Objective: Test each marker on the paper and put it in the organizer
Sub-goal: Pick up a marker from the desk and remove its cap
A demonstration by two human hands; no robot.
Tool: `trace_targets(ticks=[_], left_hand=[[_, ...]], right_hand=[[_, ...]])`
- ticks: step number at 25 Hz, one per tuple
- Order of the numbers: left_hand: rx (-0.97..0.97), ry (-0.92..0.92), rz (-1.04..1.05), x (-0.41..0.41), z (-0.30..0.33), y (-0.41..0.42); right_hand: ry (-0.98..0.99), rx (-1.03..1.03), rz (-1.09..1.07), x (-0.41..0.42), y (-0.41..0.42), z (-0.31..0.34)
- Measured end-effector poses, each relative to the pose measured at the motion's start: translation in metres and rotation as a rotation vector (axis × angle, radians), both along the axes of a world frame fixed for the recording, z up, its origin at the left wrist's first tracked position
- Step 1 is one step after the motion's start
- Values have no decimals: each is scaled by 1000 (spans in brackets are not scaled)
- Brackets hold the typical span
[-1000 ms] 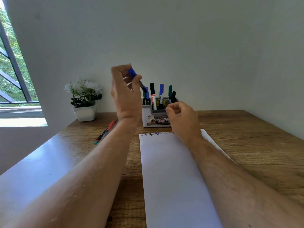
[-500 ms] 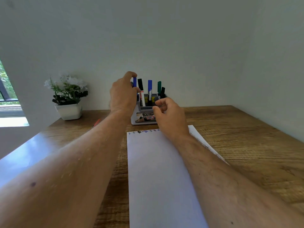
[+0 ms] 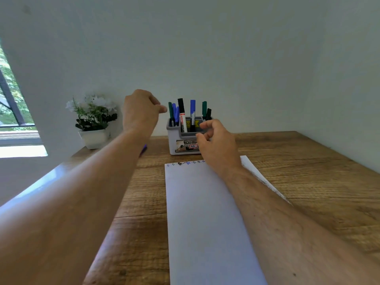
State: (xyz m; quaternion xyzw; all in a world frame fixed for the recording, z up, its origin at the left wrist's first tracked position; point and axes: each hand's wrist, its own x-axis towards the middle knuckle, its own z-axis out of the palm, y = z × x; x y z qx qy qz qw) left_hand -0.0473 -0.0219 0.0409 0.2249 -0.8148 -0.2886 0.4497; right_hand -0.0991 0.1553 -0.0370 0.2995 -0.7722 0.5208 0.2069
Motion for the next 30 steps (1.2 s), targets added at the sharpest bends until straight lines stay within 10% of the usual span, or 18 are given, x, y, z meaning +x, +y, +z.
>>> trace_targets(ticks=[9,24,30], left_hand=[[-185,-744,120,52,-65,-37],[-172,-489,129,34,-68,-2],[-76,-716,196,52,-51,1]], right_hand=[[17,32,5,6,3,3],[-6,64,27,6,3,4],[29,103,25,4,1,4]])
